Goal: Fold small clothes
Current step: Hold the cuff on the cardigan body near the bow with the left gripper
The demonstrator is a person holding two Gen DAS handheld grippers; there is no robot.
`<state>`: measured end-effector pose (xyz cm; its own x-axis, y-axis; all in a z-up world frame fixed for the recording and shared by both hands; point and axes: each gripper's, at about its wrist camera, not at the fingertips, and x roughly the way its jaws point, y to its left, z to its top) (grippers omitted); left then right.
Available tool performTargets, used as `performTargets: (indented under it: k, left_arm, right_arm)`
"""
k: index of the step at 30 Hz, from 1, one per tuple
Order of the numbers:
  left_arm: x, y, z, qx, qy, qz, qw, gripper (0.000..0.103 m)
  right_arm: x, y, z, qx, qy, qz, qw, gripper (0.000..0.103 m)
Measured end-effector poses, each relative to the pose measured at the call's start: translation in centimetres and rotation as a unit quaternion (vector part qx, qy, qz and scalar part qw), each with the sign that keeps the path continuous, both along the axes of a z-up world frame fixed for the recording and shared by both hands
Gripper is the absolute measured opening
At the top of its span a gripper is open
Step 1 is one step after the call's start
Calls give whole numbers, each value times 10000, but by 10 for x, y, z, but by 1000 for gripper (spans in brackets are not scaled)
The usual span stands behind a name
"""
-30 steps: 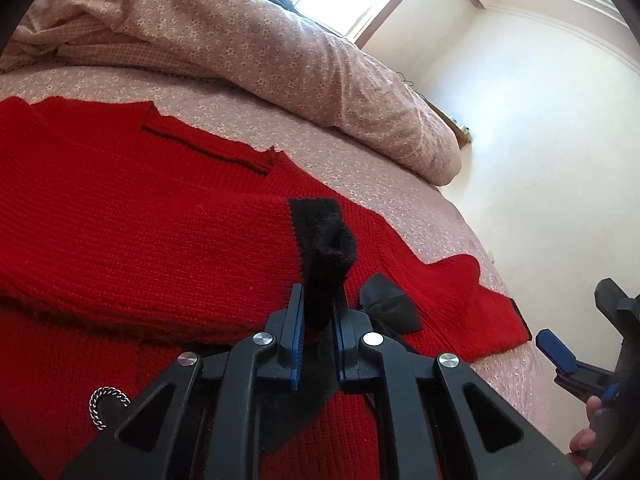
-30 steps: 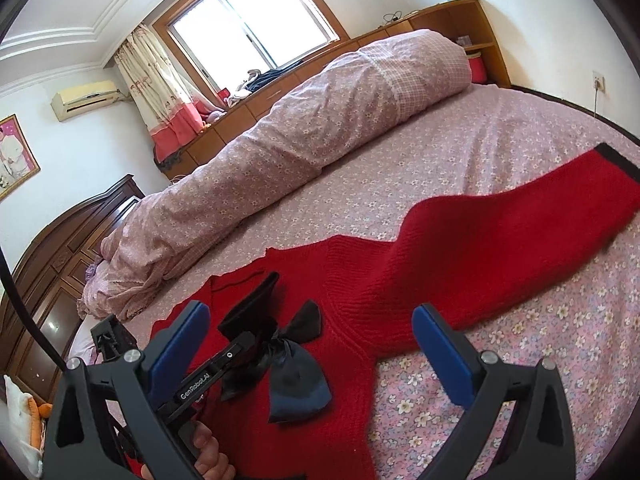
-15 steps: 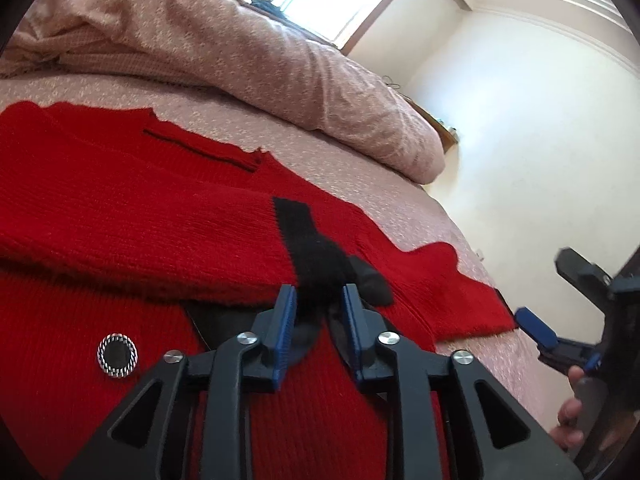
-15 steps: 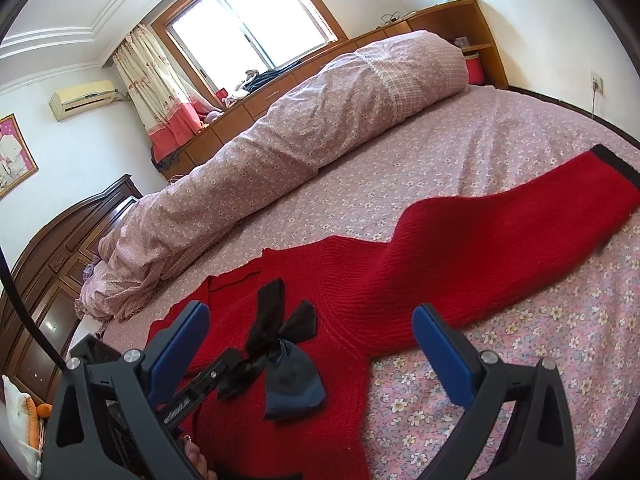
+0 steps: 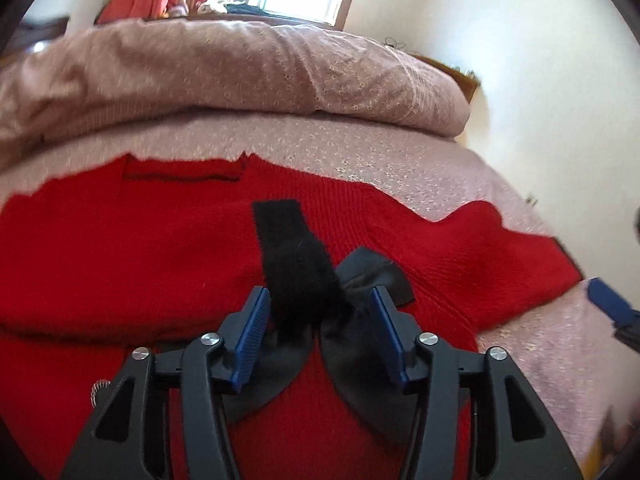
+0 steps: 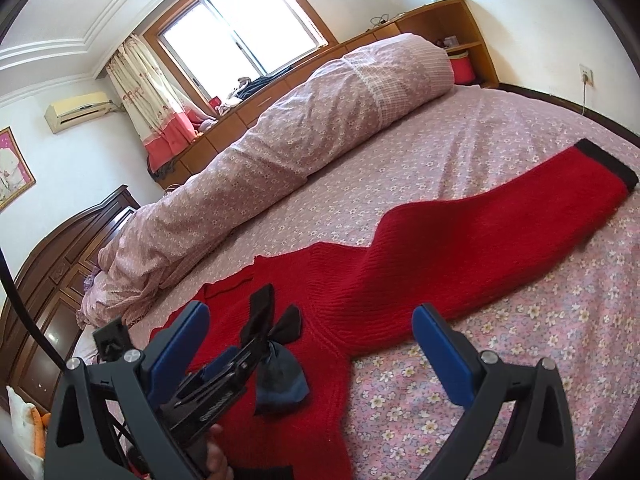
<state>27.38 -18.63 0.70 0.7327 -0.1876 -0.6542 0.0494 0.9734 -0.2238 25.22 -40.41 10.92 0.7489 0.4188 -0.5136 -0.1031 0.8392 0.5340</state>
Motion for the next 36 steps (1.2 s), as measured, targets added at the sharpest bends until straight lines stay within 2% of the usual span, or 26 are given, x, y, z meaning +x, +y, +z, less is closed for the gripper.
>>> performTargets:
  k: [2,4,5,7,9,11,16,20,23,26,32,34,36]
  left_arm:
    - [8,-5,0,195,31,159,9997,46]
    - [13,-4,-2,105,77,193,9997,27]
    - [14,-1,-2,65,84,284,9995,6]
    - [11,2,0,-51,29,331,9994,5]
    - [5,0,3,17,-68,312,9995,3]
    - [0,-4,5,134,-95,234,9996,3]
    - [-7,-6,4,133,-80,166,9997,3]
    - [-5,0,-1,-188,0,48,9998,6]
    - [-6,7,-8,-573,80,-91,9983,20]
    - [-12,10,-1,-737,5,-84,9972,20]
    - [-16,15,18,-679,-397,107,9968,26]
    - [-9,19,14,-535,-368,275,9975,26]
    - [0,23,-1,-493,-127,441,9977,27]
  right_arm:
    - [-1,-4,1,26,-4,-19,10000,103]
    - [-1,-7,1,46,-4,-38,10000,103]
    - [-2,-8,1,60,-2,-48,10000,103]
    - [-2,-11,1,88,-5,-61,9999,103]
    - [-3,-13,1,102,-10,-79,9999,103]
    - [-3,-15,2,138,-6,-95,9999,103]
    - [-3,-16,2,162,-14,-105,9998,103]
    - [-3,-16,1,141,10,-99,9999,103]
    - [-2,-16,0,130,26,-103,9999,103]
    - [-2,-17,1,105,31,-111,9999,103]
    - [-6,-39,4,-101,-41,-271,9996,103]
    - [-10,-57,2,-211,-54,-373,9991,103]
    - [-12,-76,1,-328,-36,-505,9982,103]
